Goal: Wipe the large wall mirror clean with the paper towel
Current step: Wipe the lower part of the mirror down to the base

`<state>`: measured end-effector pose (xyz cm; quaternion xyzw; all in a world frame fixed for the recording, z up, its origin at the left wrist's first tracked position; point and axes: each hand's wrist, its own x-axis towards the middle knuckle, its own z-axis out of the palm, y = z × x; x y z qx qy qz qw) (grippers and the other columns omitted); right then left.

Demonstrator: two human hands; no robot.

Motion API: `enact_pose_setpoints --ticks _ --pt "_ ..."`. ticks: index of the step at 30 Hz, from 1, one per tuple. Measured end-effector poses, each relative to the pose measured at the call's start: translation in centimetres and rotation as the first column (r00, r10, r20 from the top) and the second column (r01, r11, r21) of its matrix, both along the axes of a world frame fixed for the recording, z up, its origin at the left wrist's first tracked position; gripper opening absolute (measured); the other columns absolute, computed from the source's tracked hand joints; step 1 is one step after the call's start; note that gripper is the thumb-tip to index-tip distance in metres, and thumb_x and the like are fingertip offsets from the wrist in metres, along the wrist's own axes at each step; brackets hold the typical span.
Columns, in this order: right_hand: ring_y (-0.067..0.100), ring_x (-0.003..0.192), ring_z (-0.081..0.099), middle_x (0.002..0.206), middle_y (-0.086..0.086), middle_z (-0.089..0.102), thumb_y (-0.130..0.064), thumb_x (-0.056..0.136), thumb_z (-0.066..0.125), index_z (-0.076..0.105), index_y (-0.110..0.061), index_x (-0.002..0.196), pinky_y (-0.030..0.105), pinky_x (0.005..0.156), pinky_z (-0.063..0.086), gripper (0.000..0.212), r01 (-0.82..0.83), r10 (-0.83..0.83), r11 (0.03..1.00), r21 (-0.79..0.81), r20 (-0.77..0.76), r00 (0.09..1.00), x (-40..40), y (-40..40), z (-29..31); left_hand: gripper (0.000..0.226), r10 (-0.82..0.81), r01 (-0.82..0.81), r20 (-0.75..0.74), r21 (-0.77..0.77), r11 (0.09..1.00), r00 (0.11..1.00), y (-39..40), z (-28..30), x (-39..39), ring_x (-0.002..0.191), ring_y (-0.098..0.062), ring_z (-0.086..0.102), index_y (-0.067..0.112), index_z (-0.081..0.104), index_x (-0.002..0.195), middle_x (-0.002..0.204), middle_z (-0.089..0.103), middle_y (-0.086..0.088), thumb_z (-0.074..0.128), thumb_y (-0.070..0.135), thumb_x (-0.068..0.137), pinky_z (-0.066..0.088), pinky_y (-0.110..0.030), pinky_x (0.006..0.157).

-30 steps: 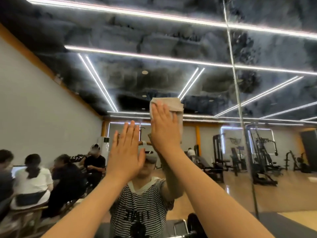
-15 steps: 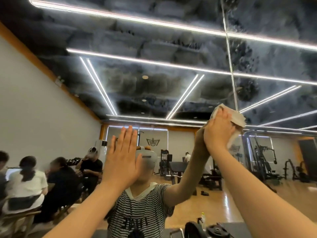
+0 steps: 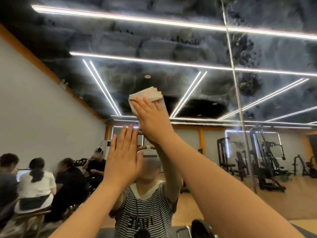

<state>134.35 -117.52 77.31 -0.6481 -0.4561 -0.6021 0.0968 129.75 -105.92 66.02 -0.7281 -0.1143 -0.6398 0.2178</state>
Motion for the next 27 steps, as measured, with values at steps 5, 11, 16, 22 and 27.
enact_pose_setpoints --ticks 5,11,16,22,27 --pt "0.025 0.149 0.013 0.16 0.006 0.022 -0.021 0.099 0.03 0.021 -0.016 0.153 0.045 0.118 -0.001 0.055 0.04 -0.033 0.986 0.162 -0.05 0.998 5.8 -7.9 -0.2 0.073 0.003 -0.003 -0.024 -0.014 1.0 1.0 0.0 0.1 -0.3 0.146 -0.026 0.014 0.006 0.008 0.15 0.158 0.018 -0.013 0.033 0.04 0.09 0.0 -0.039 0.117" --pt "0.02 0.149 0.008 0.162 0.005 0.015 -0.018 0.106 0.028 0.018 -0.015 0.154 0.043 0.121 0.006 0.049 0.064 0.044 0.926 0.373 -0.274 0.961 11.2 -16.1 -1.4 0.072 0.024 -0.025 -0.018 -0.01 1.0 1.0 -0.1 0.1 -0.2 0.144 -0.028 0.018 0.004 0.011 0.15 0.156 0.025 -0.017 0.033 0.039 0.09 0.005 -0.041 0.116" --pt "0.028 0.144 0.026 0.154 0.013 0.032 -0.031 0.096 0.018 0.029 -0.011 0.15 0.05 0.117 0.02 0.058 0.094 0.084 0.843 0.53 -0.301 0.95 12.0 -15.8 -1.1 0.071 0.008 -0.011 -0.051 -0.043 0.999 0.999 0.1 0.0 -0.1 0.146 -0.026 0.014 0.005 0.016 0.151 0.158 0.022 -0.016 0.031 0.04 0.091 0.017 -0.049 0.116" --pt "0.029 0.143 0.026 0.154 0.013 0.03 -0.026 0.101 0.025 0.026 -0.01 0.151 0.051 0.115 0.024 0.052 0.139 0.056 0.802 0.581 -0.304 0.951 12.6 -15.4 0.7 0.069 -0.015 0.009 -0.097 -0.059 0.998 0.995 -0.1 0.1 -0.3 0.148 -0.029 0.011 0.008 0.006 0.151 0.16 0.012 -0.014 0.025 0.04 0.093 0.01 -0.049 0.115" --pt "0.027 0.146 0.02 0.158 0.013 0.024 -0.032 0.097 0.019 0.022 -0.011 0.153 0.05 0.118 0.018 0.06 0.079 0.089 0.84 0.537 -0.28 0.956 12.9 -16.0 -2.0 0.068 -0.027 0.021 -0.104 -0.059 0.998 0.994 -0.3 0.0 -0.5 0.146 -0.031 0.017 0.004 0.013 0.149 0.158 0.02 -0.017 0.028 0.038 0.092 0.013 -0.049 0.114"
